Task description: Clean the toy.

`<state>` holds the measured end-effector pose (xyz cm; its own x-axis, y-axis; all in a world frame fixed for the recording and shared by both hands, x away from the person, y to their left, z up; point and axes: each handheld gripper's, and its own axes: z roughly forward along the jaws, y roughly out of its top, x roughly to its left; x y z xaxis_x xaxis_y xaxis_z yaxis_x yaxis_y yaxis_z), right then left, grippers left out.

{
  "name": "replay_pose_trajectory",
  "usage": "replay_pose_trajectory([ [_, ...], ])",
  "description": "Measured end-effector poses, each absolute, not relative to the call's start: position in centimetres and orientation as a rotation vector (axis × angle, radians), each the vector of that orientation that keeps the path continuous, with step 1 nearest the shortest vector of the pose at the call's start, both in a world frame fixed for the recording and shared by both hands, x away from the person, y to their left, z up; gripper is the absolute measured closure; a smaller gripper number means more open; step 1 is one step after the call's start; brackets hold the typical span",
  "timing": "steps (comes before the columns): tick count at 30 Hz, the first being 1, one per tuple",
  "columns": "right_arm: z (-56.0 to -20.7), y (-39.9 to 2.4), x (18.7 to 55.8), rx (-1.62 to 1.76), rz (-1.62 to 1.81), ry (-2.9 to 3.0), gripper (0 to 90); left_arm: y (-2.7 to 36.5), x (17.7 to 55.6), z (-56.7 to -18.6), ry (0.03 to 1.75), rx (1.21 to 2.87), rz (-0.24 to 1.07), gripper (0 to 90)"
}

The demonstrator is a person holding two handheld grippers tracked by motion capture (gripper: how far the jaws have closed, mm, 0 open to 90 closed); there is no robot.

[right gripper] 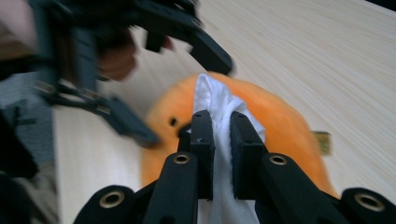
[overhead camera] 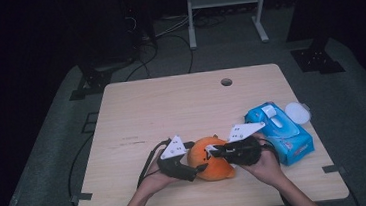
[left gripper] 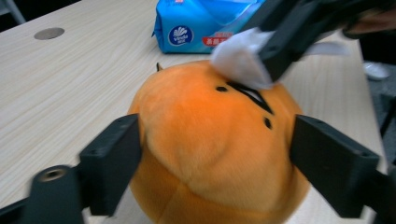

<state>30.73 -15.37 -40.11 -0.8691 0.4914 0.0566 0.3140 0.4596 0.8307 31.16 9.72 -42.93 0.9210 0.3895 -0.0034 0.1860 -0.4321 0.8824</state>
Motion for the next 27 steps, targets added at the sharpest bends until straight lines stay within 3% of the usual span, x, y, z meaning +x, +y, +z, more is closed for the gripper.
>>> replay_pose_trajectory([
  [8,-40.0,-16.8,31.4,0.796,1.361,2.451,80.8,9.0,31.1,-43.2,0.408,2.031,0.288,30.6],
  [16,-39.4,-13.6,29.2,0.590,1.368,2.532,80.8,8.9,31.0,-43.4,0.420,2.041,0.302,31.2],
  [21,-39.5,-15.8,30.5,0.694,1.324,2.469,80.8,9.3,31.5,-43.8,0.444,2.031,0.273,30.7],
  [24,-40.1,-16.9,31.1,0.764,1.369,2.481,80.9,9.1,31.6,-43.5,0.484,2.001,0.217,25.5],
  [27,-39.8,-16.2,30.5,0.736,1.430,2.514,80.8,8.5,31.2,-43.4,0.447,2.008,0.267,28.9],
])
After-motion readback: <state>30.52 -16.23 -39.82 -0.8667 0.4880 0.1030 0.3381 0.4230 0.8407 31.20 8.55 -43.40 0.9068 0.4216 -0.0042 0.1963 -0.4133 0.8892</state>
